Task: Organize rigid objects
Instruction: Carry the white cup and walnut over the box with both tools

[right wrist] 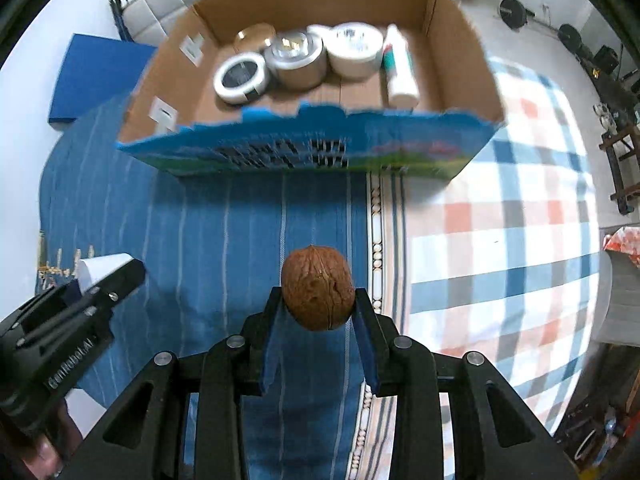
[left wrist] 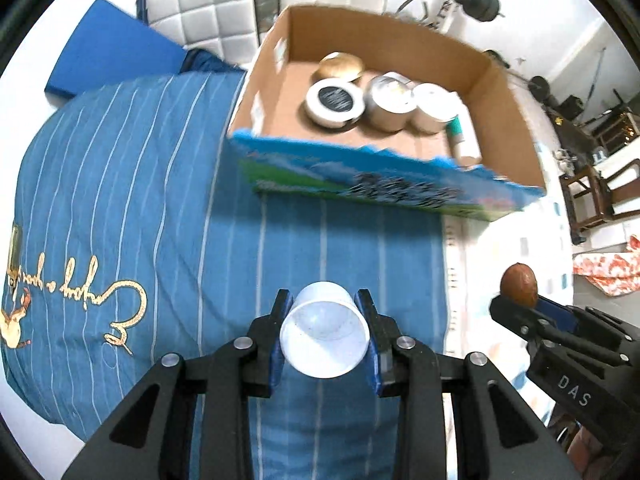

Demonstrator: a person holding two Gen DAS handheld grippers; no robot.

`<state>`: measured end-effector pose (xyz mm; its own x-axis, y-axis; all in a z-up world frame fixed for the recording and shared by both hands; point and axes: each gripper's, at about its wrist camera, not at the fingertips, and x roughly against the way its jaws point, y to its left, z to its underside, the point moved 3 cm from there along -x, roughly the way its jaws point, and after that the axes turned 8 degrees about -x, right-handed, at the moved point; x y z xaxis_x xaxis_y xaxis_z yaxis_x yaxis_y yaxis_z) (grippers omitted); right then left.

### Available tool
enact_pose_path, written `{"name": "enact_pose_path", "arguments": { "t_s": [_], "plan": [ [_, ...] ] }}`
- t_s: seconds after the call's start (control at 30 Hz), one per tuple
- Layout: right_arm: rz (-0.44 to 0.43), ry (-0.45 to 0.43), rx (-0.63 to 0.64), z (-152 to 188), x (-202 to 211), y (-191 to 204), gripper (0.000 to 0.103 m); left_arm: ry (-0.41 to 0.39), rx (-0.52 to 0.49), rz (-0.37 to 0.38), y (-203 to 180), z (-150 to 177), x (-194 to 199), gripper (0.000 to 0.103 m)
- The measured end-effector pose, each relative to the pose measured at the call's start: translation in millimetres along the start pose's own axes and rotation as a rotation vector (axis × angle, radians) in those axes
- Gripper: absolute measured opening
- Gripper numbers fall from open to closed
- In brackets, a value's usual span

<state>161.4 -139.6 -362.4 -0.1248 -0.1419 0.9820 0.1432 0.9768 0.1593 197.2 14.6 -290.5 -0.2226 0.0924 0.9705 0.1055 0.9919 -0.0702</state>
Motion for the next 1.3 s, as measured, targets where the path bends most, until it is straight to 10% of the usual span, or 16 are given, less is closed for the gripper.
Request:
{"name": "enact_pose_path", "arguments": {
  "t_s": [0.8, 1.3],
  "plan": [
    [-0.087, -0.136, -0.01, -37.8, 97.4, -1.9, 0.036, -0.159, -0.04, 0.058, -35.1, -54.4, 72.1, 0.029],
    [-0.077, -0.037, -0.075, -158.4, 7.3, 2.5, 0.036, 0.02, 0.004, 0.087, -22.0, -164.0, -37.6, 0.029]
  ]
}}
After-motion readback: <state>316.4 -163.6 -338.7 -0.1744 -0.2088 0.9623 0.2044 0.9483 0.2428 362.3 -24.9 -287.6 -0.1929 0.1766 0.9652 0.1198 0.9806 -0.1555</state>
